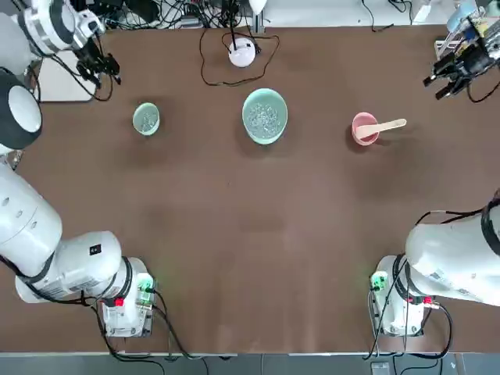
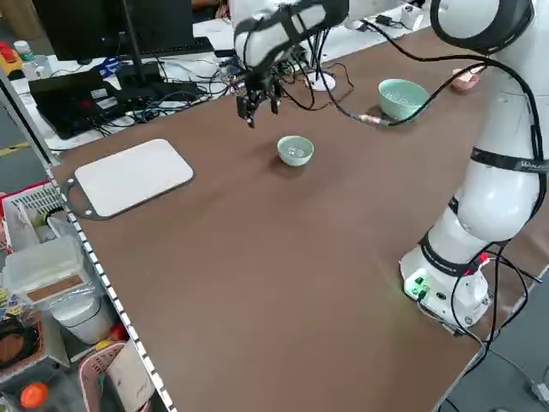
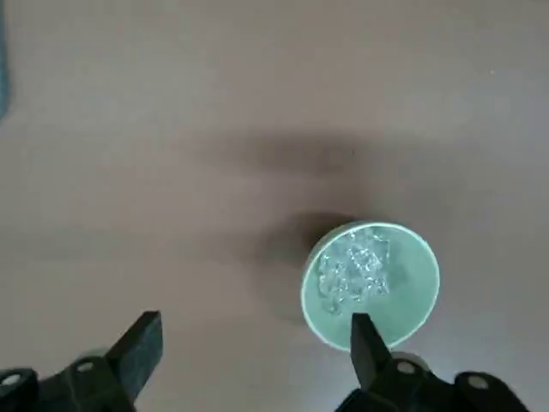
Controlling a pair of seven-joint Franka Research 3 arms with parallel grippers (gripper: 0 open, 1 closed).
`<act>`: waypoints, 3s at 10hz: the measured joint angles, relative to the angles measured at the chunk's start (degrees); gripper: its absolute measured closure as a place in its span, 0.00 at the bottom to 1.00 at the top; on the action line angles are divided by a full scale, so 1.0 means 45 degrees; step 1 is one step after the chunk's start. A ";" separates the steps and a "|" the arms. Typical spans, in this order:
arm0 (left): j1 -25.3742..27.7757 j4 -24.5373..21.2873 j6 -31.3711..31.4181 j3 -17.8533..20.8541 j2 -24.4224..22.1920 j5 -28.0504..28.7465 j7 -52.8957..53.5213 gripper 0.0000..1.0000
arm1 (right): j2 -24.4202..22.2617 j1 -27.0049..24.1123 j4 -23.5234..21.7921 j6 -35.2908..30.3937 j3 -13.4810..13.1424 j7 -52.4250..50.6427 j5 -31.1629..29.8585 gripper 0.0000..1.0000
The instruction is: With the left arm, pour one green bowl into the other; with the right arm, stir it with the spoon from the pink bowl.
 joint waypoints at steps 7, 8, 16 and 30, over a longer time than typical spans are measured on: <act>-0.0100 -0.2102 0.3976 -0.0718 0.1450 0.0000 0.0154 0.32 | 0.2656 -0.1726 -0.0440 0.0381 -0.0019 -0.3940 0.2039 0.04; -0.0100 -0.2169 0.4184 -0.0726 0.1614 0.0000 0.0161 0.36 | 0.3084 -0.1858 -0.0462 0.0371 -0.0014 -0.4570 0.2509 0.04; 0.0024 -0.2293 0.3856 -0.0824 0.1298 -0.0003 0.0338 0.95 | 0.4429 -0.1730 -0.0232 0.0338 0.0242 -0.5858 0.3756 0.15; -0.4477 0.3520 -0.4871 -0.3459 -0.0590 0.4227 -1.3868 0.95 | 0.4445 -0.0873 -0.0271 -0.0009 0.0236 -0.5330 0.4260 0.49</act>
